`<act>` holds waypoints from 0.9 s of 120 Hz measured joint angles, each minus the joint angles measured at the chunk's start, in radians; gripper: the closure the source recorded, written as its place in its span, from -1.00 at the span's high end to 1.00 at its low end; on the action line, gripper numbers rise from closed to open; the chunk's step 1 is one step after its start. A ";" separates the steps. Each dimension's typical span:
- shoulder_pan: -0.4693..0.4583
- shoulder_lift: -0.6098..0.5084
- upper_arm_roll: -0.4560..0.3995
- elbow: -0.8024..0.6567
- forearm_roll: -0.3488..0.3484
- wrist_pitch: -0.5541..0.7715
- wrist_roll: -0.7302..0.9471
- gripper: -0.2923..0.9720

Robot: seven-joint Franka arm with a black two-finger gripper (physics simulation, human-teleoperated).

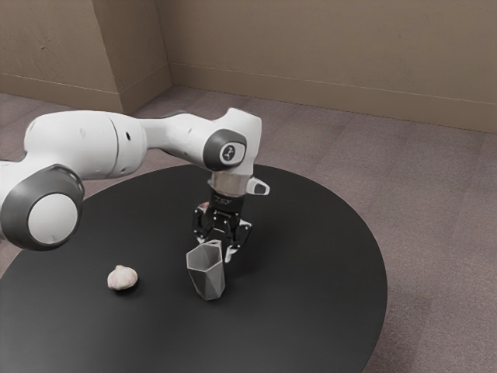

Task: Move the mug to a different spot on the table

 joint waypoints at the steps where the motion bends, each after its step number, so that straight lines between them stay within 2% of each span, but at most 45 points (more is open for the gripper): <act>1: 0.000 0.000 0.000 0.000 0.000 0.000 -0.001 0.06; 18: 0.000 0.001 -0.003 -0.003 0.000 0.003 -0.009 -0.05; 49: -0.001 0.009 -0.004 -0.003 0.001 0.004 -0.006 -0.39; 74: -0.002 0.010 -0.014 0.000 -0.001 -0.011 -0.001 -0.46; 108: 0.000 0.017 -0.025 0.051 -0.016 -0.095 0.001 -0.56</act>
